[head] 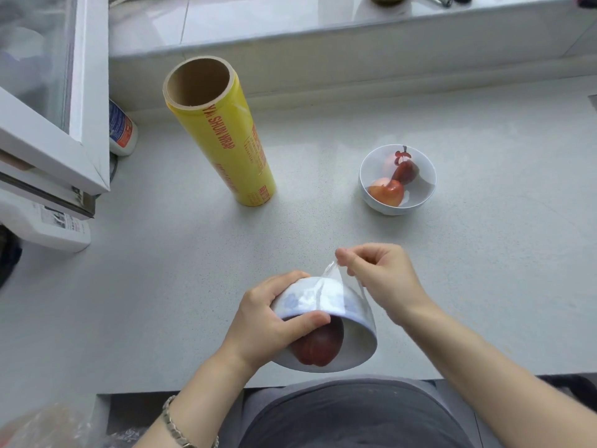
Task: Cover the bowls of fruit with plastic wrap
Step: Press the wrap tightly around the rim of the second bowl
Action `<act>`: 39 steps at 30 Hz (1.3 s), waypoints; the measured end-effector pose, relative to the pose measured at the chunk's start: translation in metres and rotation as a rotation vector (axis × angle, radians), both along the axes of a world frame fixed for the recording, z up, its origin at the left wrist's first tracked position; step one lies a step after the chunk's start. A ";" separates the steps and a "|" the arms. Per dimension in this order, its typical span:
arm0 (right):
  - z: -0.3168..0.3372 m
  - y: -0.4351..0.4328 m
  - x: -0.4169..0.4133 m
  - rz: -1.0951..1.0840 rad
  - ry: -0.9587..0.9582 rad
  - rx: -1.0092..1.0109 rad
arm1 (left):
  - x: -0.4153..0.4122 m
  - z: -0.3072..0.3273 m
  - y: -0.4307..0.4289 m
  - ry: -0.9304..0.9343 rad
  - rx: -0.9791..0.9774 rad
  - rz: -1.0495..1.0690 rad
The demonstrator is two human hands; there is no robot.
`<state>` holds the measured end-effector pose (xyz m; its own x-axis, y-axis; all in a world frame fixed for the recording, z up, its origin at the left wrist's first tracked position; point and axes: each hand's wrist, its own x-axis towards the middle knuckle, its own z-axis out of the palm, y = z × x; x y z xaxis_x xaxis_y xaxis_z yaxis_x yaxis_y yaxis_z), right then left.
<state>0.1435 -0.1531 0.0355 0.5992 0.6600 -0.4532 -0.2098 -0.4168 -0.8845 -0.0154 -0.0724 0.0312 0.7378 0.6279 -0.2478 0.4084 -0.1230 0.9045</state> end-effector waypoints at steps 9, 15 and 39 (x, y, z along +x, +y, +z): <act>0.001 -0.001 -0.006 0.113 0.129 -0.062 | -0.003 0.008 0.002 -0.173 0.044 -0.059; -0.002 -0.002 0.002 0.307 0.182 -0.193 | -0.007 0.004 0.001 -0.160 0.062 -0.069; 0.030 -0.009 -0.007 0.573 -0.360 0.227 | 0.000 0.015 0.007 -0.245 -0.021 0.215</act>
<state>0.1368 -0.1618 0.0653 0.2161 0.9705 -0.1070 0.3084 -0.1718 -0.9356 -0.0157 -0.0654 0.0459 0.6285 0.7722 -0.0937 0.1928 -0.0379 0.9805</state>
